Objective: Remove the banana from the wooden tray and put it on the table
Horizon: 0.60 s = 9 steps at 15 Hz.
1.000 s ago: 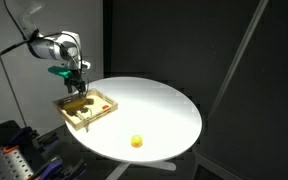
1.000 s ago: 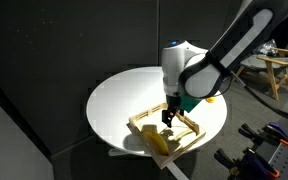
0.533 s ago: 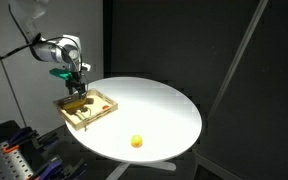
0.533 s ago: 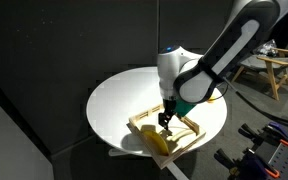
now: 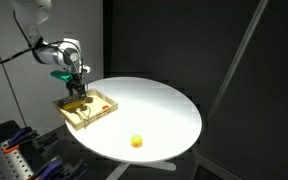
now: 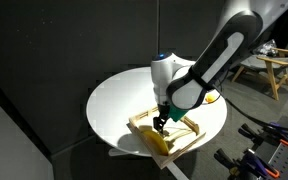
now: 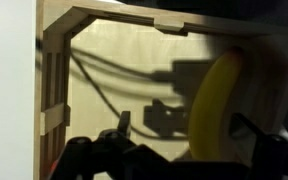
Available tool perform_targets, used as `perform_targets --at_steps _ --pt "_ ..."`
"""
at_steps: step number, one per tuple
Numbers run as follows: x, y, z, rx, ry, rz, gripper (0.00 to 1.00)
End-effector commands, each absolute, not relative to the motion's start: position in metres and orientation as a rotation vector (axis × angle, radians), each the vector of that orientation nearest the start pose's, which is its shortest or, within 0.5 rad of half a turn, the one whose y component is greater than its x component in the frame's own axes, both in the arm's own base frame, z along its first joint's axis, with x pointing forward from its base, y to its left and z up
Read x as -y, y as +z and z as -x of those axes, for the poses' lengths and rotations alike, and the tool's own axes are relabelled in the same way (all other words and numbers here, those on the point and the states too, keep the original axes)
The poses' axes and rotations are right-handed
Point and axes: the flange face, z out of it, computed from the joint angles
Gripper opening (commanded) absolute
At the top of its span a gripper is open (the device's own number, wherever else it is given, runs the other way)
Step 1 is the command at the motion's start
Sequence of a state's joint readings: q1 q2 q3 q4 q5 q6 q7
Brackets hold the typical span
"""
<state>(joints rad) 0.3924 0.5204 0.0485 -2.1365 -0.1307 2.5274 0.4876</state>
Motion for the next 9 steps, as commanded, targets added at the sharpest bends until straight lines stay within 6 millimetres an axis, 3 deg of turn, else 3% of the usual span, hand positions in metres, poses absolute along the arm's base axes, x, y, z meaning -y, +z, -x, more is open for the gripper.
perform_targets --at_steps 1,9 --pt "-0.249 0.141 -0.510 0.094 0.109 3.241 1.00" --pt "-0.262 0.125 -0.515 0.136 0.064 3.229 1.00"
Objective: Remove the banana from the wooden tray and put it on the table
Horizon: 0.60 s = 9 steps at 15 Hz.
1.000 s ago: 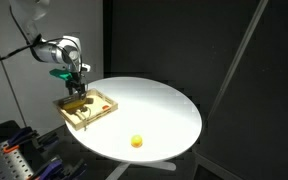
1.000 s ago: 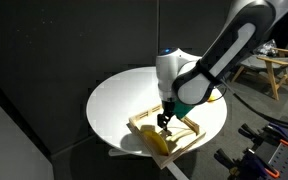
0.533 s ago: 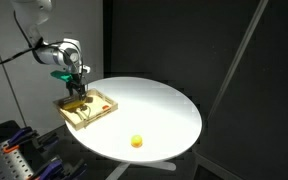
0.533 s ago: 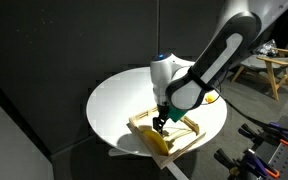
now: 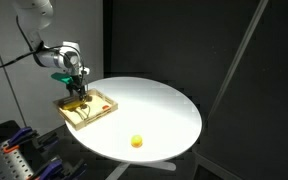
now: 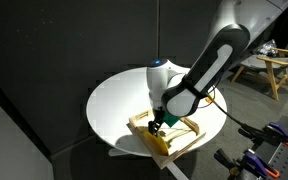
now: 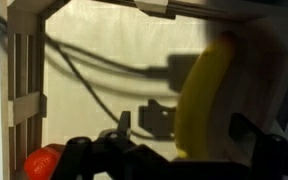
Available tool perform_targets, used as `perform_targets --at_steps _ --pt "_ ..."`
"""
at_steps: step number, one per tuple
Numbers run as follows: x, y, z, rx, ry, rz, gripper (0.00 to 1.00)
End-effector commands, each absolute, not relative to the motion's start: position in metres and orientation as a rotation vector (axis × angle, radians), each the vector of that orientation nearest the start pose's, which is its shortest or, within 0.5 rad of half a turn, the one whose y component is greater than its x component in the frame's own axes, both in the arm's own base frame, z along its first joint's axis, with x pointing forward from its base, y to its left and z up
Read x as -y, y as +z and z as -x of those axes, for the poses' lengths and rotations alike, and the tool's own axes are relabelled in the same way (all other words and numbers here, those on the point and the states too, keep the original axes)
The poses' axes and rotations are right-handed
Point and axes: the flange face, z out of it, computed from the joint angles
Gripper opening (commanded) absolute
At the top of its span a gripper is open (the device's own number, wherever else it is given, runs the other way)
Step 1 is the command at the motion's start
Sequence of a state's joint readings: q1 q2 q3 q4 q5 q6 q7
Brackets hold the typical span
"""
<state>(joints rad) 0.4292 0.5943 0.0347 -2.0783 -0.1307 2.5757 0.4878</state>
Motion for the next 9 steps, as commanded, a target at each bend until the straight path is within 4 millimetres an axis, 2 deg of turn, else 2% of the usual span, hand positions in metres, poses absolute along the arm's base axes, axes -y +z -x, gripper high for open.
perform_targets --at_steps 1,9 --pt "-0.263 0.123 -0.515 0.140 0.060 3.228 1.00" --pt "-0.263 0.110 -0.516 0.149 0.050 3.231 1.00"
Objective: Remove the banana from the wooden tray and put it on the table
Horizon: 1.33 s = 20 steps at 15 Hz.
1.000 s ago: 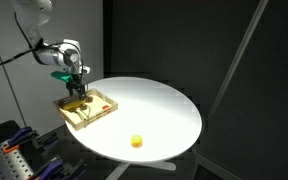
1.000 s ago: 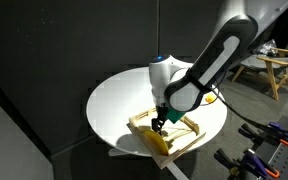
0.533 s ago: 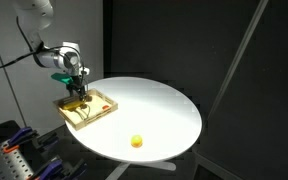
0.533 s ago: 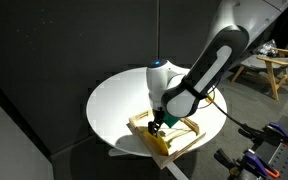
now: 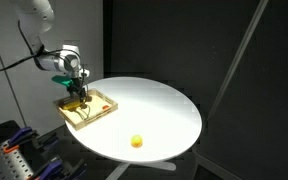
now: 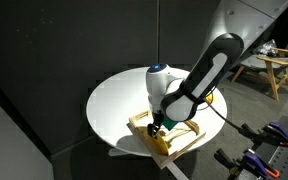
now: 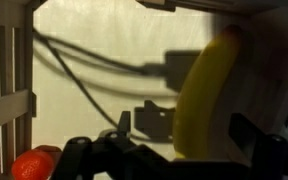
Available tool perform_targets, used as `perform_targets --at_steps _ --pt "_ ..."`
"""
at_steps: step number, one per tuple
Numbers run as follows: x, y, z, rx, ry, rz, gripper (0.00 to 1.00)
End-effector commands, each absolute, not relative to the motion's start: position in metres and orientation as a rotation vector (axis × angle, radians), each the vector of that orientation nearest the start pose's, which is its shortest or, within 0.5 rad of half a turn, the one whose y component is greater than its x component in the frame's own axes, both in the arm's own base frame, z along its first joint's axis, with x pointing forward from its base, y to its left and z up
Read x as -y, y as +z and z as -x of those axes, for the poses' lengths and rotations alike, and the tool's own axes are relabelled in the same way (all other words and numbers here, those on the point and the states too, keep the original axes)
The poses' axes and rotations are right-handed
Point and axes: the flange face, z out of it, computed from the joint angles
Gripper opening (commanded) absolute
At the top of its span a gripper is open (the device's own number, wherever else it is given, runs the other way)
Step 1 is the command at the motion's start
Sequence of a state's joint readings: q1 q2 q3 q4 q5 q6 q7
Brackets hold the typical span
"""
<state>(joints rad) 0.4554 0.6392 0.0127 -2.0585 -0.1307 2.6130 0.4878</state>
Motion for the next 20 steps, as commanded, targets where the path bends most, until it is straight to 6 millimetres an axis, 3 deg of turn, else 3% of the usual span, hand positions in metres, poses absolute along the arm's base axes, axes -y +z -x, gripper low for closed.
perform_targets --at_steps 1,20 --pt "-0.262 0.109 -0.516 0.148 0.051 3.230 1.00" --pt "-0.258 0.083 -0.518 0.141 0.092 3.248 1.00"
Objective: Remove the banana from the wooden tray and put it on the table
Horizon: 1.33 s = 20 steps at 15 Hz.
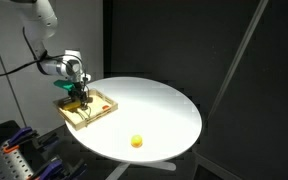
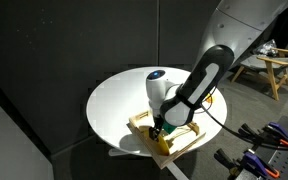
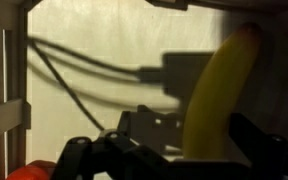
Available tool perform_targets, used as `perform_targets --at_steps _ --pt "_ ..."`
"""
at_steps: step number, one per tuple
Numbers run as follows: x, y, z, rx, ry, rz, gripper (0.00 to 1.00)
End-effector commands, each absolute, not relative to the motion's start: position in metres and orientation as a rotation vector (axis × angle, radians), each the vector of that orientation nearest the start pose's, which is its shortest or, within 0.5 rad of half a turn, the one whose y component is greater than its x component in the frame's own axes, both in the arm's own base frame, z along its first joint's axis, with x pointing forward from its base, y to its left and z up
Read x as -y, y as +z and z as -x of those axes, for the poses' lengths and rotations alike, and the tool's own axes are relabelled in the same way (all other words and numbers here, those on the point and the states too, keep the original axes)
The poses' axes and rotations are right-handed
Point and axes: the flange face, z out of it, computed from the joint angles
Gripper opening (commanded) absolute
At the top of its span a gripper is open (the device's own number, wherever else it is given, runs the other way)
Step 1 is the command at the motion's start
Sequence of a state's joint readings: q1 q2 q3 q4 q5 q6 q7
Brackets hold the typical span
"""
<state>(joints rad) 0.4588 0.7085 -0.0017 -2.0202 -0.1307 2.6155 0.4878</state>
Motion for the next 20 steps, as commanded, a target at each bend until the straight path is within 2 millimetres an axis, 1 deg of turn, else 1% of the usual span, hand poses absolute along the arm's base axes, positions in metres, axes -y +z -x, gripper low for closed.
perform_targets --at_steps 1,2,3,5,8,9,10,16,20 --pt "-0.259 0.082 -0.518 0.140 0.094 3.248 0.75" --pt "-0.259 0.082 -0.518 0.137 0.095 3.247 0.73" --pt "-0.259 0.082 -0.518 0.135 0.096 3.247 0.66" --pt "-0.259 0.081 -0.518 0.129 0.101 3.248 0.47" --pt "-0.259 0.084 -0.519 0.123 0.106 3.253 0.25" --pt "-0.259 0.087 -0.518 0.125 0.111 3.254 0.16" --pt "-0.259 0.090 -0.519 0.127 0.110 3.253 0.15" --pt "-0.260 0.108 -0.522 0.134 0.092 3.250 0.15" --pt "-0.260 0.124 -0.525 0.137 0.077 3.247 0.15"
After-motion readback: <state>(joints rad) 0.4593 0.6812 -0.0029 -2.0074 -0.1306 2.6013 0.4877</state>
